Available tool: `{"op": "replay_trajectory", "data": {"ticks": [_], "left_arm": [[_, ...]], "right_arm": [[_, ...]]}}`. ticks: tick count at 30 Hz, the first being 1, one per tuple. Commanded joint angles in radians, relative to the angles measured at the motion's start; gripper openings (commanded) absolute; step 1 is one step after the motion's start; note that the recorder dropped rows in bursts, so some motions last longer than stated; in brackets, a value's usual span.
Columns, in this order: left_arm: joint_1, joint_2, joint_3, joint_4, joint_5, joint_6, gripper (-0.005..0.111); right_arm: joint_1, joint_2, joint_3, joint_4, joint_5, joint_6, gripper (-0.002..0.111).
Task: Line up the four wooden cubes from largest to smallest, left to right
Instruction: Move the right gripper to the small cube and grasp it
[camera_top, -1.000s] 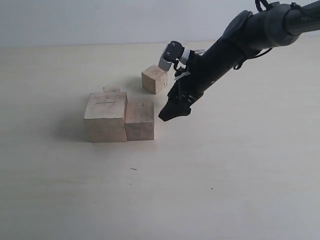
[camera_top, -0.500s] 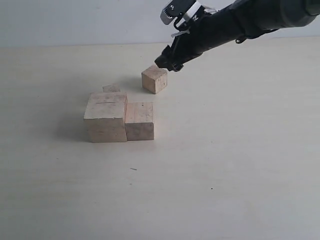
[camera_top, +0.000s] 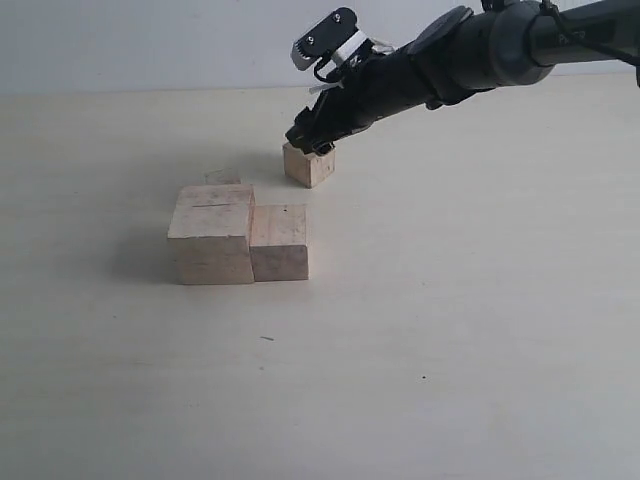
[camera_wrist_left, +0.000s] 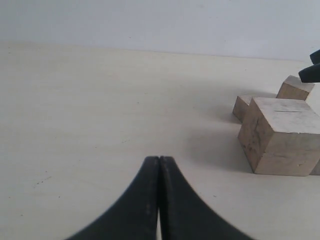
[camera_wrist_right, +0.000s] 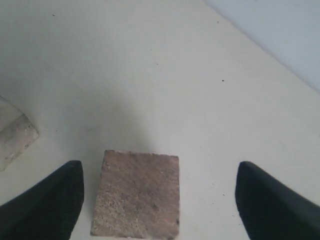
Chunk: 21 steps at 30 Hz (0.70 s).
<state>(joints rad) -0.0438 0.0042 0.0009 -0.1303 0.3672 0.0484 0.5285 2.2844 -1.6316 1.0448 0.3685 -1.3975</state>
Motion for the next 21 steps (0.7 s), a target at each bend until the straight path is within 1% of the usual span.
{"op": "replay_trajectory", "data": {"ticks": [1,10,12,13,16,17,19,20,21], "left_arm": [[-0.007,-0.004,-0.001,-0.003,-0.007,-0.004,0.000],[-0.007,-0.004,-0.001,-0.003,-0.007,-0.004,0.000],[-0.007,-0.004,-0.001,-0.003,-0.007,-0.004,0.000],[-0.007,-0.004,-0.001,-0.003,-0.007,-0.004,0.000],[-0.007,-0.004,-0.001,-0.003,-0.007,-0.004,0.000],[-0.007,-0.004,-0.001,-0.003,-0.007,-0.004,0.000],[-0.007,-0.004,-0.001,-0.003,-0.007,-0.004,0.000],[-0.007,-0.004,-0.001,-0.003,-0.007,-0.004,0.000],[-0.007,-0.004,-0.001,-0.003,-0.007,-0.004,0.000]], "right_arm": [[0.000,0.016,-0.008,-0.011,0.027,0.045,0.078],[0.000,0.070,-0.008,-0.036,0.043,0.087,0.078],[0.000,0.066,-0.008,-0.036,0.034,0.087,0.075],[0.000,0.064,-0.008,-0.036,0.032,0.087,0.071],[0.000,0.041,-0.008,-0.036,0.036,0.097,0.046],[0.000,0.030,-0.008,-0.047,0.049,0.110,0.032],[0.000,0.006,-0.008,-0.118,0.094,0.157,0.008],[0.000,-0.008,-0.008,-0.162,0.113,0.182,-0.001],[0.000,-0.021,-0.008,-0.215,0.136,0.226,0.001]]}}
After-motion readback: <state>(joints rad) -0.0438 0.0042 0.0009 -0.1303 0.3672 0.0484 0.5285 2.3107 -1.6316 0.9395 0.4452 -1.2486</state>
